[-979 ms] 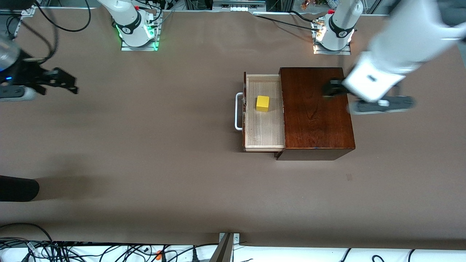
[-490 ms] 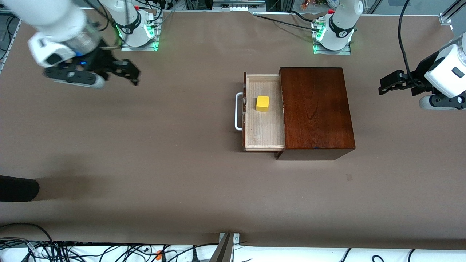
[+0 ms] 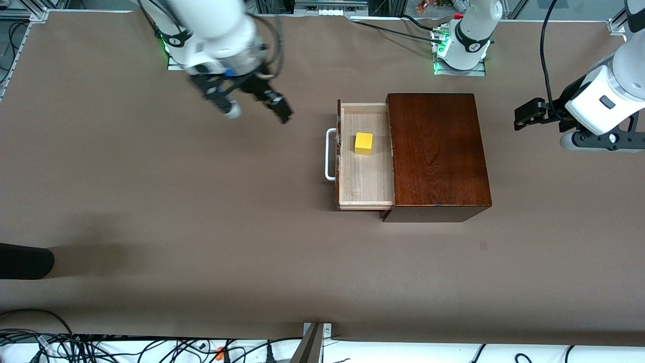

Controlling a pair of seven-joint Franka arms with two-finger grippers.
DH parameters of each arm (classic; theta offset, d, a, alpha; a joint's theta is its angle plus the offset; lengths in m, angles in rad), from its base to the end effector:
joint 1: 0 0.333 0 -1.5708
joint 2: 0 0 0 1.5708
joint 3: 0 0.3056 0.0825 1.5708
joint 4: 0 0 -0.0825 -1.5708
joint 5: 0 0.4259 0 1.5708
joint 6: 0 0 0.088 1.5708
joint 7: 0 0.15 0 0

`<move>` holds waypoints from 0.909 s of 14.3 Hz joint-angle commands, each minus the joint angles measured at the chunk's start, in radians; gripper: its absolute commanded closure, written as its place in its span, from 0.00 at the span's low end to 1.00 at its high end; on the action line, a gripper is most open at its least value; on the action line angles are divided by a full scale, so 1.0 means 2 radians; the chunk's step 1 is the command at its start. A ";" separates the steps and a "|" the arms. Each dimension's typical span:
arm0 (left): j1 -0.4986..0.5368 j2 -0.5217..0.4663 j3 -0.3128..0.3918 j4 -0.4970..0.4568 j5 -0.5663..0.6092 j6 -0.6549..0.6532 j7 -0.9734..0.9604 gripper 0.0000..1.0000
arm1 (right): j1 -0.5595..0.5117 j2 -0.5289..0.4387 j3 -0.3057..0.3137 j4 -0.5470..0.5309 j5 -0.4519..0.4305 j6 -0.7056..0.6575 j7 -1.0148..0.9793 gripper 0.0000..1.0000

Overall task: Open drawer, take yellow block, close drawer
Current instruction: 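Release the handle and retract the left gripper while the right gripper reaches the drawer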

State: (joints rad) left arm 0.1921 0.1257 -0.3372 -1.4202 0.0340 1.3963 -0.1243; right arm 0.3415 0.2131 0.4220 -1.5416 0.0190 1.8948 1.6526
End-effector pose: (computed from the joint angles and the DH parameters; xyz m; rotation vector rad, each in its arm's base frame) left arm 0.6029 -0.0714 0.5614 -3.1221 0.0278 0.2226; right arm 0.5064 0.4604 0.4933 -2.6557 1.2978 0.0612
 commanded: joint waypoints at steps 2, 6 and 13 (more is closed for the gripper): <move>-0.097 -0.070 0.127 -0.081 -0.018 0.030 0.039 0.00 | 0.073 0.061 -0.005 0.026 -0.041 0.044 0.257 0.00; -0.118 -0.075 0.156 -0.101 -0.017 0.053 0.055 0.00 | 0.141 0.142 -0.005 0.078 -0.118 0.047 0.456 0.00; -0.107 -0.059 0.157 -0.090 -0.015 0.080 0.063 0.00 | 0.168 0.229 -0.012 0.134 -0.138 0.070 0.540 0.00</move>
State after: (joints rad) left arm -0.0282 0.0038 -0.0373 -1.5981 0.0259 1.5206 -0.0303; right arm 0.6556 0.6244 0.4110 -1.3230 -0.2312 2.0216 2.6900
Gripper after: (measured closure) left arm 0.000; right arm 0.000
